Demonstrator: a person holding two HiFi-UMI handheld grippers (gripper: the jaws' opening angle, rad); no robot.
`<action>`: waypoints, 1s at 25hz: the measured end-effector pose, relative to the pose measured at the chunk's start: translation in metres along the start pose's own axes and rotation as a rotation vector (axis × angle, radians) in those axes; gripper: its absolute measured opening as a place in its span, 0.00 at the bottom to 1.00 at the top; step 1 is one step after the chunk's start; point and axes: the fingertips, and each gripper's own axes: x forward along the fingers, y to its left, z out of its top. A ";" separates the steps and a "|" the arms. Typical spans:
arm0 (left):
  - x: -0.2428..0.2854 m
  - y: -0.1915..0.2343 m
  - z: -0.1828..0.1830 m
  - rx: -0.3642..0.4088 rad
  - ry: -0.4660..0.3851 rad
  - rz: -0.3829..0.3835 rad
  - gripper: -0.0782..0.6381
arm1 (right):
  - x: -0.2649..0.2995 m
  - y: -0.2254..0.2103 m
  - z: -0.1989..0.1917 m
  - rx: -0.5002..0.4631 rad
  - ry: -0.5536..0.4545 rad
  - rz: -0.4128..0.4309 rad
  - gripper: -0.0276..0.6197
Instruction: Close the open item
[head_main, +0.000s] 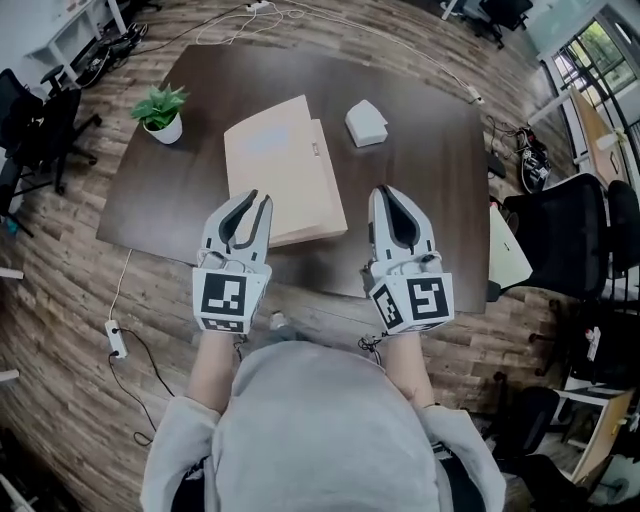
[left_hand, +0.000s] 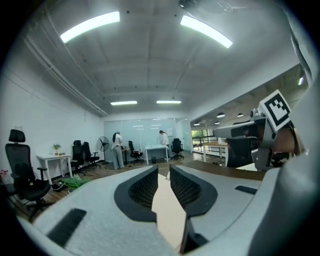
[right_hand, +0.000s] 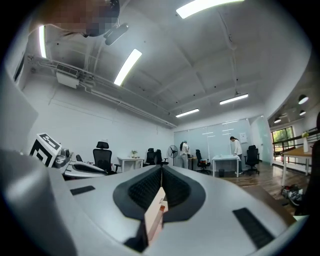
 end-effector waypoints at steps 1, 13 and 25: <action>0.006 -0.004 -0.008 0.016 0.023 -0.027 0.21 | 0.002 -0.001 -0.002 -0.001 0.005 -0.009 0.06; 0.038 -0.075 -0.087 0.176 0.205 -0.278 0.42 | -0.004 -0.014 -0.025 0.004 0.076 -0.095 0.06; 0.065 -0.088 -0.146 0.429 0.308 -0.232 0.43 | -0.017 -0.019 -0.041 -0.003 0.126 -0.123 0.06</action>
